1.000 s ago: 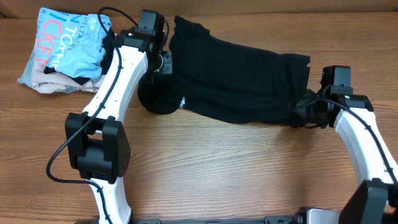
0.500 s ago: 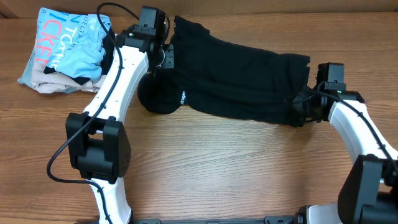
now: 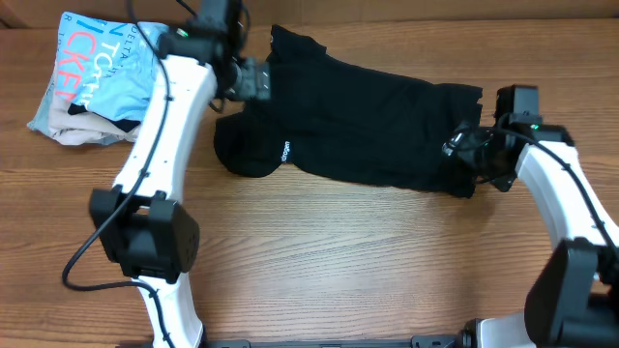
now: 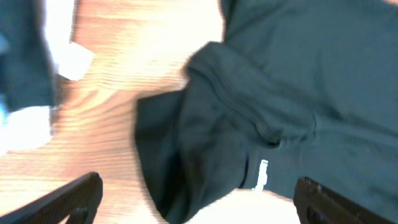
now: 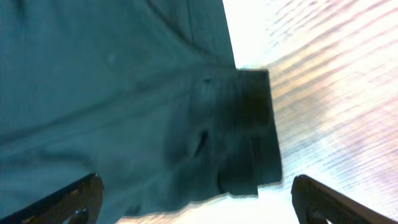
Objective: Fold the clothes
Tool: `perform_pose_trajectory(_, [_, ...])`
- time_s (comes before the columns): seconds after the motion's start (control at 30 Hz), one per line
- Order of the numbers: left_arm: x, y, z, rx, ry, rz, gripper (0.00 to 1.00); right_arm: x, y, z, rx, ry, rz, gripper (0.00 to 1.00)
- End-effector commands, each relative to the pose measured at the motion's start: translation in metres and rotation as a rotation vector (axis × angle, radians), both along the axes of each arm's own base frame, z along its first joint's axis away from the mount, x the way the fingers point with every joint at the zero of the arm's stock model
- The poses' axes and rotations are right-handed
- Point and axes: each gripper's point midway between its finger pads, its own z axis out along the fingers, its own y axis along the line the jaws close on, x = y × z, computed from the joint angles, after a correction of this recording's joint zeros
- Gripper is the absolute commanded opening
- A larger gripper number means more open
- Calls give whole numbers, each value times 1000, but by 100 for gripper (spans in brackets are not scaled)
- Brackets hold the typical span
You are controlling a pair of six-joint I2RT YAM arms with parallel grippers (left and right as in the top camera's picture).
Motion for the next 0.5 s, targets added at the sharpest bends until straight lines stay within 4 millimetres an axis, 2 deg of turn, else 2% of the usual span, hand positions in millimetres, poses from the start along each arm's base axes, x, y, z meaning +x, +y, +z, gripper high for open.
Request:
perform_pose_trajectory(0.0, [-4,19,62,10,-88,26,100,7,-2,72,-22,-145,-1,100])
perform_pose_trajectory(0.1, [-22,22,84,14,-74,26,100,-11,6,97,1,-158,33,100])
perform_pose_trajectory(0.17, [-36,25,88,27,-36,27,100,-28,9,108,8,-152,36,100])
perform_pose_trajectory(0.23, [-55,30,82,54,40,31,100,-47,11,115,11,-129,35,100])
perform_pose_trajectory(0.33, [-64,26,74,36,87,-3,100,-69,14,118,15,-90,35,100])
perform_pose_trajectory(0.47, [-82,19,57,6,169,-3,100,-86,16,116,22,-37,35,99])
